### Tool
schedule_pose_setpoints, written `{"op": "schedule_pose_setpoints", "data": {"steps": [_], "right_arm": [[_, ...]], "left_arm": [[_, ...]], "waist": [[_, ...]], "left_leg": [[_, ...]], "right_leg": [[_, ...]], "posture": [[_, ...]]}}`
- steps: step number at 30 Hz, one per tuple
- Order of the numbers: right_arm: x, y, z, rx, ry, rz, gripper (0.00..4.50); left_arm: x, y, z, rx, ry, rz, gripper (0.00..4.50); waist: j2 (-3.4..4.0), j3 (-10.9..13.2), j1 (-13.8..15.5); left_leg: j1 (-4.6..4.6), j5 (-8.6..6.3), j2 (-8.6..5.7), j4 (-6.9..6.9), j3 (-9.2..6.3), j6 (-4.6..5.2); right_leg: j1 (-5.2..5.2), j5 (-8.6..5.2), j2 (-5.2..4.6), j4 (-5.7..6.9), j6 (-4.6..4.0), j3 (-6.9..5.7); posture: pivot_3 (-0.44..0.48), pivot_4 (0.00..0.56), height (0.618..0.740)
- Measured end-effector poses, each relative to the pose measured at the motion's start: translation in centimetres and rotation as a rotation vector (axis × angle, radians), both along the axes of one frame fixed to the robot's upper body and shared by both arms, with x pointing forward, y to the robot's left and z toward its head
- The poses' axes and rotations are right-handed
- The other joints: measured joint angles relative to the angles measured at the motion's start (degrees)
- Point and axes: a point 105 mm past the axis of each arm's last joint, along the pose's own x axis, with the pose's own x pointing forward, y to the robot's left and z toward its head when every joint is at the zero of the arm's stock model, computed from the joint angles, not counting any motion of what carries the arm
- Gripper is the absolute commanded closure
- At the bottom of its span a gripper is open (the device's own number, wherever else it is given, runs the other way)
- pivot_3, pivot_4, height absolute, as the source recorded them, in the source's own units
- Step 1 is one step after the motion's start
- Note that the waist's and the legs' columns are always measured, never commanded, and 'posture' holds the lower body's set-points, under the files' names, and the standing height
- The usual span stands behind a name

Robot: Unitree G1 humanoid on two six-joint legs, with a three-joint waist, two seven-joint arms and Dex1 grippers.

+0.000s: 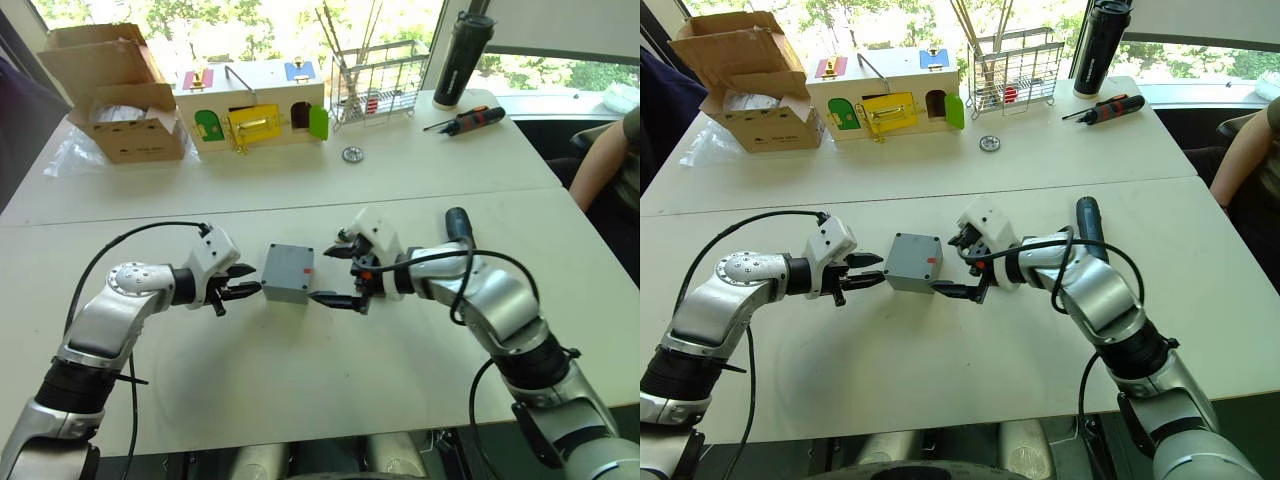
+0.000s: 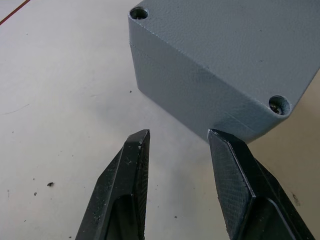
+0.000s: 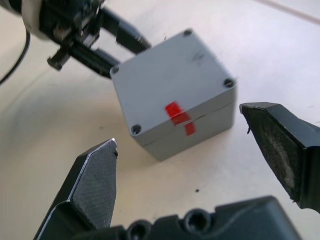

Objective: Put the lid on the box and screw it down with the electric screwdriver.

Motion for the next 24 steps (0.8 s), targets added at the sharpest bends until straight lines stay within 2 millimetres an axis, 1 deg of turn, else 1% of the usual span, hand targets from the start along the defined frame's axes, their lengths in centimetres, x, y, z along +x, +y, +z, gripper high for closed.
{"op": "schedule_pose_setpoints", "data": {"steps": [2,5,7,9,13,16,17,20,24], "right_arm": [[0.8,-1.6,1.2,0.019,-0.042,-0.056,0.08],[2.3,-3.3,1.9,0.039,-0.085,-0.126,0.08],[3.6,-4.0,1.3,0.045,-0.085,-0.180,0.08],[4.8,-4.3,0.4,0.053,-0.076,-0.216,0.08],[6.1,-4.0,-1.7,0.062,-0.040,-0.241,0.08],[6.9,-3.4,-2.6,0.080,-0.025,-0.244,0.08],[7.3,-3.2,-2.6,0.087,-0.030,-0.246,0.30],[8.3,-2.6,-2.5,0.111,-0.046,-0.254,1.16],[9.0,-2.4,-3.5,0.117,-0.031,-0.272,1.16]], "left_arm": [[0.3,0.9,1.2,0.005,-0.015,0.011,2.63],[0.6,1.4,4.3,-0.035,-0.054,0.003,2.63],[0.3,0.6,6.1,-0.071,-0.075,-0.048,2.63],[-0.4,-0.4,6.9,-0.085,-0.070,-0.106,2.63],[-1.0,-1.2,7.3,-0.054,-0.071,-0.155,2.63],[-1.3,-1.5,7.1,-0.015,-0.069,-0.174,2.63],[-1.4,-1.7,7.0,-0.011,-0.069,-0.180,2.63],[-1.4,-1.8,7.1,-0.011,-0.076,-0.183,2.63],[-1.5,-1.9,7.1,-0.013,-0.068,-0.180,2.63]], "waist": [[0.00,0.00,0.36],[0.00,0.00,0.65],[0.00,0.00,0.62],[0.00,0.00,0.40],[0.00,0.00,0.09],[0.00,0.00,-0.38],[0.00,0.00,-0.52],[0.00,0.00,-0.96],[0.00,0.00,-1.00]], "left_leg": [[0.00,0.00,0.03,0.00,0.00,0.00],[0.00,0.00,0.04,0.00,0.01,0.00],[0.01,0.00,0.02,0.02,0.04,0.00],[0.01,0.00,0.02,0.01,0.06,0.00],[0.01,0.01,0.05,-0.02,0.09,-0.02],[0.01,0.01,0.04,-0.03,0.08,-0.02],[0.01,0.02,0.04,-0.03,0.08,-0.03],[0.01,0.02,0.04,-0.05,0.06,-0.03],[0.01,0.02,0.04,-0.07,0.06,-0.03]], "right_leg": [[-0.01,0.00,0.00,-0.02,0.00,0.00],[0.00,0.00,0.01,-0.01,0.00,-0.01],[0.02,0.00,0.00,-0.01,0.00,0.00],[0.00,0.00,0.01,0.00,0.00,0.01],[-0.05,0.00,0.05,0.02,0.00,0.02],[-0.05,0.00,0.06,0.03,0.00,0.02],[-0.04,0.00,0.06,0.03,0.00,0.02],[-0.05,0.00,0.07,0.03,0.00,0.01],[-0.06,0.00,0.08,0.03,0.00,0.01]], "posture": [[0.000,0.150,0.740],[0.000,0.150,0.740],[0.000,0.150,0.740],[0.000,0.150,0.740],[0.000,0.150,0.740],[0.000,0.150,0.740],[0.000,0.150,0.740],[0.000,0.150,0.740],[0.000,0.150,0.740]]}}
